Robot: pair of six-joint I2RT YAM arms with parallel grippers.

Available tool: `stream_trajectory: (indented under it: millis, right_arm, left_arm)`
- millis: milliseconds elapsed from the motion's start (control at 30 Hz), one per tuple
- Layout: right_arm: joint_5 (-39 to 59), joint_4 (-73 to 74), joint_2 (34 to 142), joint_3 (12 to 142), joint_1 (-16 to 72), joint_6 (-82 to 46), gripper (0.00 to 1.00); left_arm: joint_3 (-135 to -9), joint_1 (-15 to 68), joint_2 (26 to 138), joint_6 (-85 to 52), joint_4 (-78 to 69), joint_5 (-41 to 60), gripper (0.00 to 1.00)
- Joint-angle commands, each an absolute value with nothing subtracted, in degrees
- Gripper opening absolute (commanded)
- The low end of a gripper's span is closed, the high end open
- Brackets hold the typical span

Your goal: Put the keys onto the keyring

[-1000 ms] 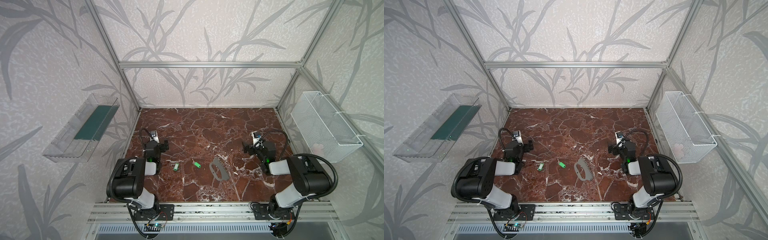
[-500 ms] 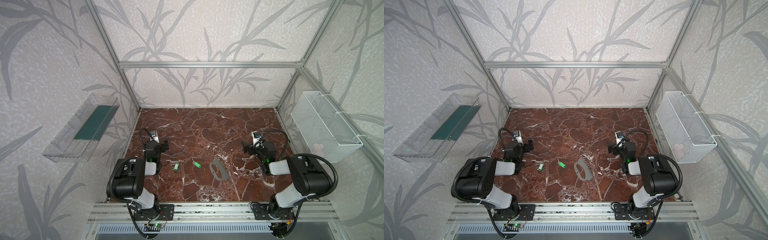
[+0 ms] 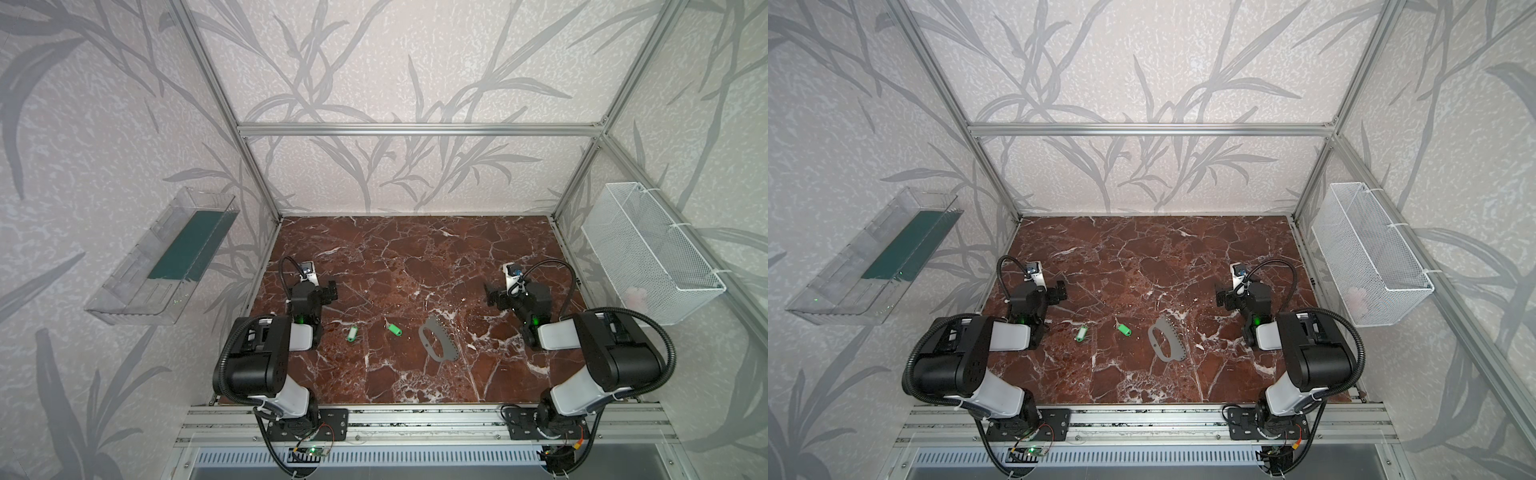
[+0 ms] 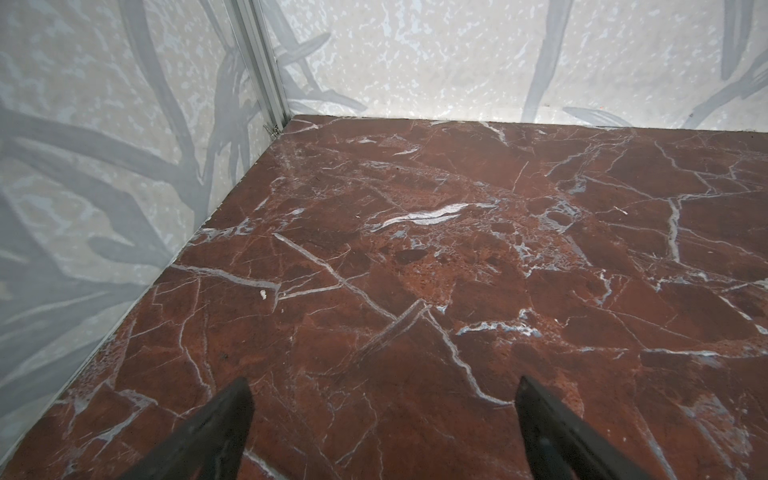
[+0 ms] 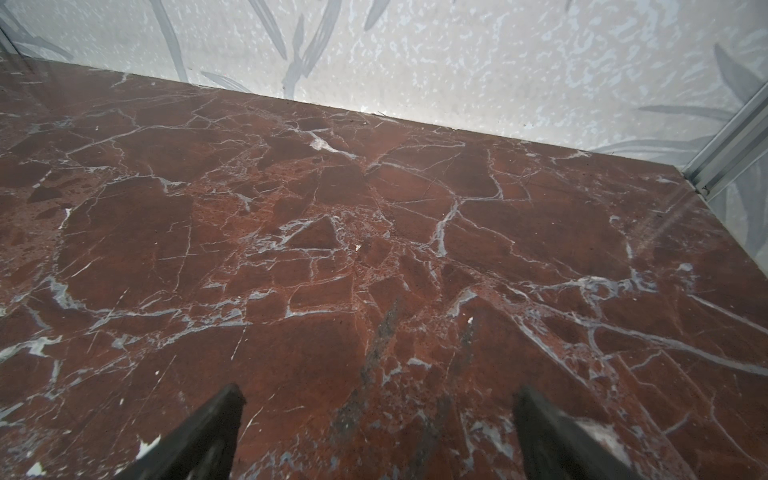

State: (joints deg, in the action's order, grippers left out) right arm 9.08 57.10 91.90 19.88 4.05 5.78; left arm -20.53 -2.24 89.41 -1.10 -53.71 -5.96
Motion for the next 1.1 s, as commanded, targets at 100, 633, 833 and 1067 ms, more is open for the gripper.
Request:
stream_trajectory:
  millis: [100,633,833,1067]
  right_arm:
    - [9.2,57.5,90.9,20.8,3.8,5.4,0.99]
    - [11.4,14.5,62.0,31.0,9.6,2.6,0.75]
    - [7.1,-7.8,50.9,37.9,17.5,-1.2,0.66]
    - [6.8,-19.6,44.2,38.6,17.7,-6.9,0.56]
  left_arm:
    - [-21.4,-2.0,89.7,-1.8,-54.4,-5.9,0.99]
    - [-41.1,4.6,67.4,2.3,-0.7,10.8,0.83]
    - [-50.4,18.3,72.0,-0.2,14.1,9.7,0.72]
    - [-59.8,34.9,84.1,-3.0,23.1,11.1,0.53]
